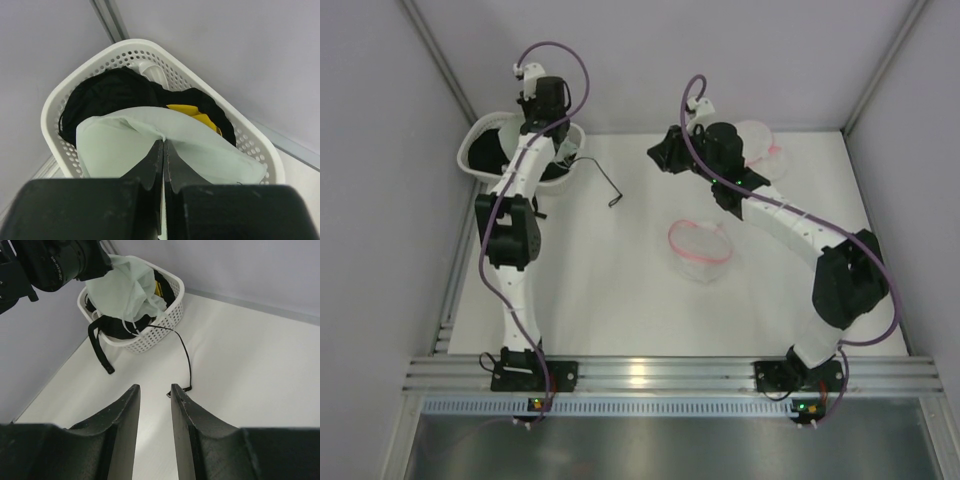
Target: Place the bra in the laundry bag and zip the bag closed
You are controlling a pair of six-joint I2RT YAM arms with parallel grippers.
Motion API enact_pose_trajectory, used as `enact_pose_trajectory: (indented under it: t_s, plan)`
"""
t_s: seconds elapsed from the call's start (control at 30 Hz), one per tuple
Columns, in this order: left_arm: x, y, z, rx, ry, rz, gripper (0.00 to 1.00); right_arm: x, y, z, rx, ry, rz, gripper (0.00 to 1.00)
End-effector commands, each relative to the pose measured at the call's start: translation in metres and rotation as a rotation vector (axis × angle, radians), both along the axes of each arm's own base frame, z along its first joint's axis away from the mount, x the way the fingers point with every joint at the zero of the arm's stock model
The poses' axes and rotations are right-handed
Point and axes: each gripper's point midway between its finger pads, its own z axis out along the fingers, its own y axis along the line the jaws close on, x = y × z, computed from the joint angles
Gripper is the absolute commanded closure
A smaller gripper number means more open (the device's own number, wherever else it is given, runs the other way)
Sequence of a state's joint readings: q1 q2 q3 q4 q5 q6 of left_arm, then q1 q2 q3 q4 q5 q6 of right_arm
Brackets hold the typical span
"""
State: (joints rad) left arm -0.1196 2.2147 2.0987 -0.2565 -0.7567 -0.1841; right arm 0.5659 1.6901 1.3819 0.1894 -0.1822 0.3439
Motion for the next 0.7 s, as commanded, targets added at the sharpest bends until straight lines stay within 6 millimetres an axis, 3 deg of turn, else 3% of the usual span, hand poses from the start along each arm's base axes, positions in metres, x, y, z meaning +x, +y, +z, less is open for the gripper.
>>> enact_pose_trajectory:
  t_s: [0.0, 0.1, 0.13, 0.2, 0.23, 0.3, 0.4, 0.47, 0.53, 0.57, 0.6, 0.67]
  plan:
    - [-0.006, -0.019, 0.071, -0.072, -0.163, -0.093, 1.00, 0.005, 0.003, 0.019, 0.043, -0.036, 0.016, 0.67]
    - [-0.016, -0.040, 0.110, -0.079, -0.219, -0.178, 1.00, 0.005, 0.008, 0.015, 0.060, -0.015, 0.033, 0.65]
    - [-0.025, -0.057, 0.135, -0.067, -0.253, -0.224, 1.00, 0.004, 0.009, 0.016, 0.069, -0.013, 0.042, 0.64]
    - [-0.038, -0.076, 0.164, -0.053, -0.290, -0.275, 1.00, 0.004, 0.008, 0.015, 0.081, -0.001, 0.039, 0.64]
    - [-0.051, -0.095, 0.185, -0.044, -0.320, -0.322, 1.00, 0.003, 0.008, 0.015, 0.085, -0.001, 0.045, 0.63]
    - [-0.064, -0.127, 0.202, -0.047, -0.343, -0.407, 1.00, 0.000, 0.005, 0.019, 0.097, -0.010, 0.045, 0.57]
    - [-0.087, -0.160, 0.226, -0.050, -0.375, -0.514, 1.00, -0.002, -0.009, 0.022, 0.118, -0.009, -0.008, 0.45]
    - [-0.103, -0.174, 0.242, -0.059, -0.403, -0.570, 1.00, 0.009, -0.037, 0.021, 0.147, 0.027, -0.153, 0.42]
    - [-0.116, -0.198, 0.245, -0.070, -0.406, -0.652, 1.00, 0.005, -0.065, 0.019, 0.197, 0.088, -0.249, 0.43]
    - [-0.125, -0.206, 0.252, -0.076, -0.417, -0.687, 1.00, 0.011, -0.090, 0.019, 0.218, 0.096, -0.308, 0.43]
    - [-0.131, -0.225, 0.247, -0.085, -0.404, -0.755, 1.00, 0.002, -0.109, 0.020, 0.232, 0.097, -0.345, 0.43]
    - [-0.140, -0.241, 0.242, -0.099, -0.380, -0.810, 1.00, 0.003, -0.151, 0.021, 0.238, 0.081, -0.462, 0.43]
